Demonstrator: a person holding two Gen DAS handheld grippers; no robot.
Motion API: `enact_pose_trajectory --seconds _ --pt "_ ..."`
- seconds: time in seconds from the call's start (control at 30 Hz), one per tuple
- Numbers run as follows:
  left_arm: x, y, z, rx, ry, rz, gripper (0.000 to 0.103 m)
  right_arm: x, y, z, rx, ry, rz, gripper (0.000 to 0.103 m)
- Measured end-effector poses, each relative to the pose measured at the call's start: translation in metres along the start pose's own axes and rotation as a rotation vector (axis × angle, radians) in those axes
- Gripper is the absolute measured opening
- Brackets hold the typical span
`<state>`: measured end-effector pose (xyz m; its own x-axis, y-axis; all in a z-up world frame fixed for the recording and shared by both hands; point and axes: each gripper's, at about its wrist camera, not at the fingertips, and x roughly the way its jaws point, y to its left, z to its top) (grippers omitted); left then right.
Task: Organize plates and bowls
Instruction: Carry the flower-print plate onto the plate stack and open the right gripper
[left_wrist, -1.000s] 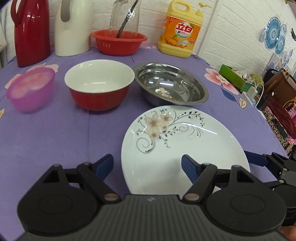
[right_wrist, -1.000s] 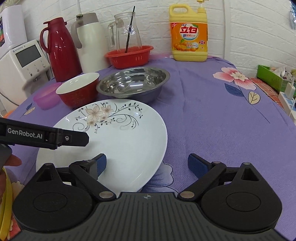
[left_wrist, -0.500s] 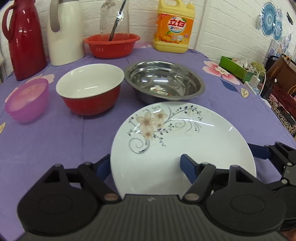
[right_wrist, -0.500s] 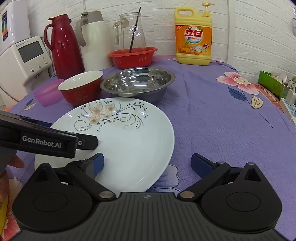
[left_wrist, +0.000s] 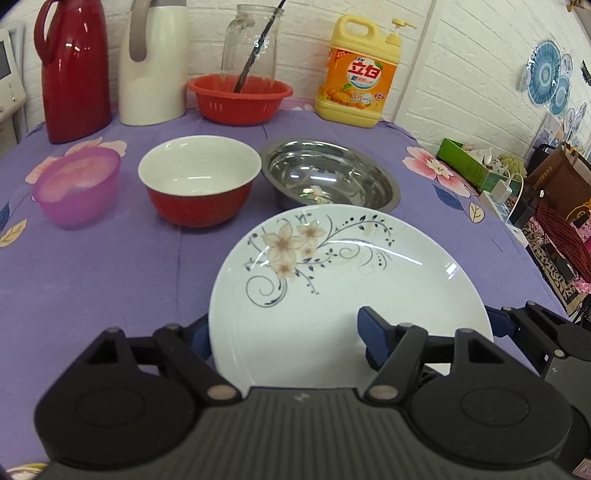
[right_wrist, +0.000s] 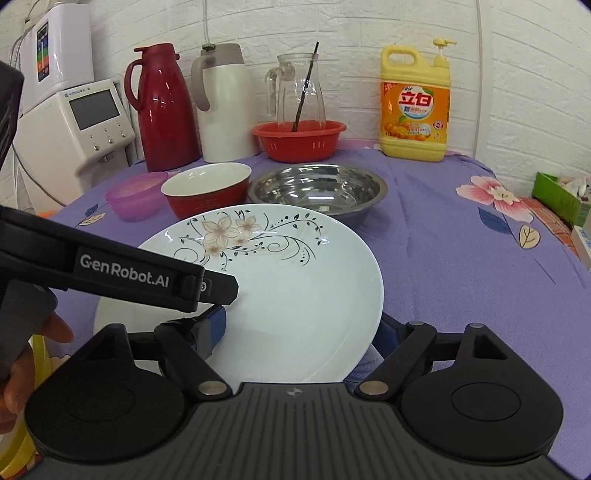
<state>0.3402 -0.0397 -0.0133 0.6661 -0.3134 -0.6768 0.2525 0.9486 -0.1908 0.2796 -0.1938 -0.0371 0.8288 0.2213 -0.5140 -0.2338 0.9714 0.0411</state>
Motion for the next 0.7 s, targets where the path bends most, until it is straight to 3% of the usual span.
enact_pose_trajectory --seconds 0.4,0.7 --pt "-0.043 0.020 -0.009 -0.024 -0.038 0.016 0.070 -0.022 0.029 0.008 -0.022 -0.029 0.027 0.103" --pt "-0.110 0.059 -0.045 -0.066 -0.075 0.057 0.070 -0.053 0.088 0.000 -0.055 -0.041 0.096 0.103"
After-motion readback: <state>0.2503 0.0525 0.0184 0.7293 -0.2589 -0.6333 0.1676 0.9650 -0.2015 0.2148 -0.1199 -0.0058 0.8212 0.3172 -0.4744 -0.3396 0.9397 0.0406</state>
